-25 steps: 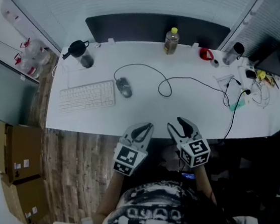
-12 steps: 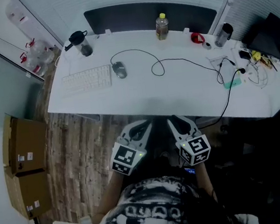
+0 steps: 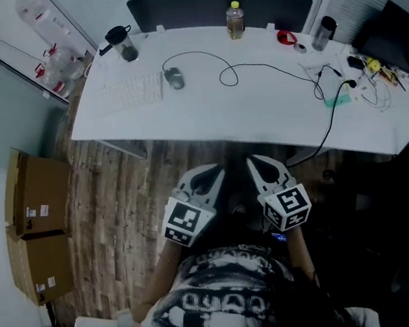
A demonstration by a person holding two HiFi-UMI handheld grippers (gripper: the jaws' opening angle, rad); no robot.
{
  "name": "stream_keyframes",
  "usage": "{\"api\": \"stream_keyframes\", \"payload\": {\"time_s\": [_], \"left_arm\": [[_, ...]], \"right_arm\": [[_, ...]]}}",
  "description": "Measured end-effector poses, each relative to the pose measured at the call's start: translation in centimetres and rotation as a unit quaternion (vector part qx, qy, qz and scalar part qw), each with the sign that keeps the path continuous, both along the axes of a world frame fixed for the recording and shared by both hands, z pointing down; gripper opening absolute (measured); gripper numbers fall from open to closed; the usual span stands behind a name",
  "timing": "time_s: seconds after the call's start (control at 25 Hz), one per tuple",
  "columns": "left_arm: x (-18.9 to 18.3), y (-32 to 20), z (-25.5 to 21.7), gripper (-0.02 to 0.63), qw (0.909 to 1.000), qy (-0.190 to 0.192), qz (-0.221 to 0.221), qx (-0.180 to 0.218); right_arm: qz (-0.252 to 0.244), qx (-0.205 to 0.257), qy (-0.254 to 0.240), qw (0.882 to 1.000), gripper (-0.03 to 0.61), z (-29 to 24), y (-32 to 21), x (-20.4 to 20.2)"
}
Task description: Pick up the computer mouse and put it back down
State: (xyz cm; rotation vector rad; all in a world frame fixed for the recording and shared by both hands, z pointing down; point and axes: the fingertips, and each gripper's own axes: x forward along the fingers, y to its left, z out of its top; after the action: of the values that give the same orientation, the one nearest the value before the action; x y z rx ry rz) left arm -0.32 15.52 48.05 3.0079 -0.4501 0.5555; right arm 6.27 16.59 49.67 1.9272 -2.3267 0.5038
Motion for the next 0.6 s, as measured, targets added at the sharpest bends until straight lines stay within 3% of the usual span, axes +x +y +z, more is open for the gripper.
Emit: {"api": "stream_keyframes", "payload": {"time_s": [0.6], "left_arm": [[1.8,2.6,-1.1,0.014,0.9994,0.002,0.024,0.025]], "right_arm": [[-0.034,0.022,0.014,0.999,-0.008,-1.4,1.9,0.2]]}}
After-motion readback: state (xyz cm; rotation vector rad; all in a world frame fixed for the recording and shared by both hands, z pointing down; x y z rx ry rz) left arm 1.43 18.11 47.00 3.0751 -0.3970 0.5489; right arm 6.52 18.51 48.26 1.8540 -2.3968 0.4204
